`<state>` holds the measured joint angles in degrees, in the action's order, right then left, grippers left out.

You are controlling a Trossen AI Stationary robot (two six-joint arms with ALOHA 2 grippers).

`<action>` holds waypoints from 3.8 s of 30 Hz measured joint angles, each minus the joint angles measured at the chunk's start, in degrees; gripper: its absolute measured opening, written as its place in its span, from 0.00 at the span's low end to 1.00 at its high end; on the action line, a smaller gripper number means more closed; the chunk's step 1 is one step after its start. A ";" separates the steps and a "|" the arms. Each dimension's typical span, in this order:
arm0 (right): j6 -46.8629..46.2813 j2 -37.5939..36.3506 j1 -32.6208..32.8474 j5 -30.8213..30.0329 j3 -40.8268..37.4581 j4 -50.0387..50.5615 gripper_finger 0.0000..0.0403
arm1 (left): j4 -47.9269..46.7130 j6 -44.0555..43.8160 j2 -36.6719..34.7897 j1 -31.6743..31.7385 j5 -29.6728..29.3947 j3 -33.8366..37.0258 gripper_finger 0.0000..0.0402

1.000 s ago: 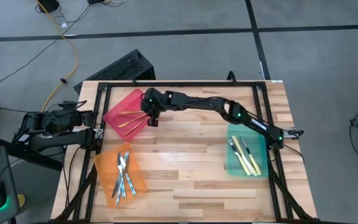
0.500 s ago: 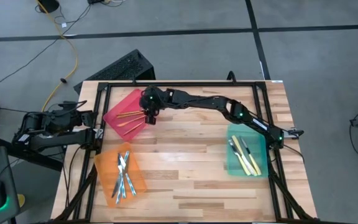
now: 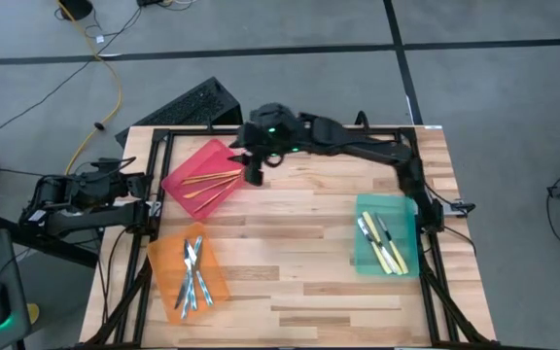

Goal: Sort silverware by color (type)
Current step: Return to Home Position

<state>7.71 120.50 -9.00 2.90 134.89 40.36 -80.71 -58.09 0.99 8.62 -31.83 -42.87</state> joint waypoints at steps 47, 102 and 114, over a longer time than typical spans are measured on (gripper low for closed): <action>-11.07 -63.42 14.36 -10.25 -77.05 -37.30 0.43 | 0.01 0.00 0.00 0.00 -1.66 0.00 0.61; -26.37 -82.49 14.10 -12.17 -134.35 -87.16 0.43 | 81.31 42.43 -0.85 -16.82 26.46 38.50 0.61; -26.13 -79.12 14.62 -12.08 -134.46 -85.98 0.43 | 78.49 45.03 -0.83 -16.83 38.63 38.47 0.61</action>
<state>-18.42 41.38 5.62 -9.19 0.43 -45.62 -2.22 -13.06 0.16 -8.21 6.79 -4.40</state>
